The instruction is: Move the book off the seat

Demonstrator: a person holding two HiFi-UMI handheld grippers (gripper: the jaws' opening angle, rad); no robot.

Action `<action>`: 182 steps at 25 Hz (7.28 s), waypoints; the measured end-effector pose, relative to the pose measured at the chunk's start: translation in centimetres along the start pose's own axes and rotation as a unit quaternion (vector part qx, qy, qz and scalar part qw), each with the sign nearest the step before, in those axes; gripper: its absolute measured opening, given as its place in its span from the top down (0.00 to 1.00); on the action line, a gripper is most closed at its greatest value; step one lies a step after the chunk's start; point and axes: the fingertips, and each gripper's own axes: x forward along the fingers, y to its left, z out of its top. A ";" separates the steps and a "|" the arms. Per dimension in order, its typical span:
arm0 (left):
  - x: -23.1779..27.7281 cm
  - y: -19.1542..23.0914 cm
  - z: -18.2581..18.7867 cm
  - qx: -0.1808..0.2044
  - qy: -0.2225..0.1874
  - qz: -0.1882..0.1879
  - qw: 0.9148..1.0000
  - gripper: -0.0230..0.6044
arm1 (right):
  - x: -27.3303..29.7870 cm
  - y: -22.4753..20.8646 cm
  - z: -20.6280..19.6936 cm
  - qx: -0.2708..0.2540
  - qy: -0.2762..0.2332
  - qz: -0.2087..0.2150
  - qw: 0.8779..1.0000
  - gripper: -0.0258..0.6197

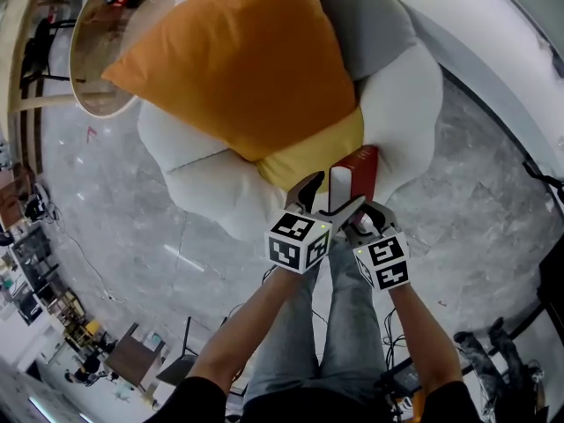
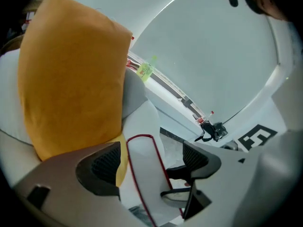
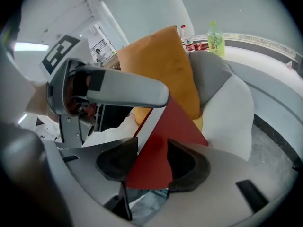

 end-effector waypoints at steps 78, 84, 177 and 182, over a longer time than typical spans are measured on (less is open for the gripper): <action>-63.9 -1.1 -11.6 -0.260 -0.431 0.358 0.786 0.56 | -20.3 41.0 23.0 -0.454 -0.157 0.265 0.836 0.94; -71.1 1.3 -13.9 -0.231 -0.475 0.348 0.774 0.56 | -20.9 49.1 24.5 -0.379 -0.222 0.241 0.866 0.94; -83.6 38.1 28.5 -0.003 -0.422 0.133 0.897 0.56 | -2.5 55.5 58.2 -0.249 -0.353 -0.015 0.902 0.94; -82.0 42.1 33.8 0.014 -0.401 0.104 0.910 0.56 | 0.1 54.5 62.2 -0.224 -0.354 -0.039 0.907 0.94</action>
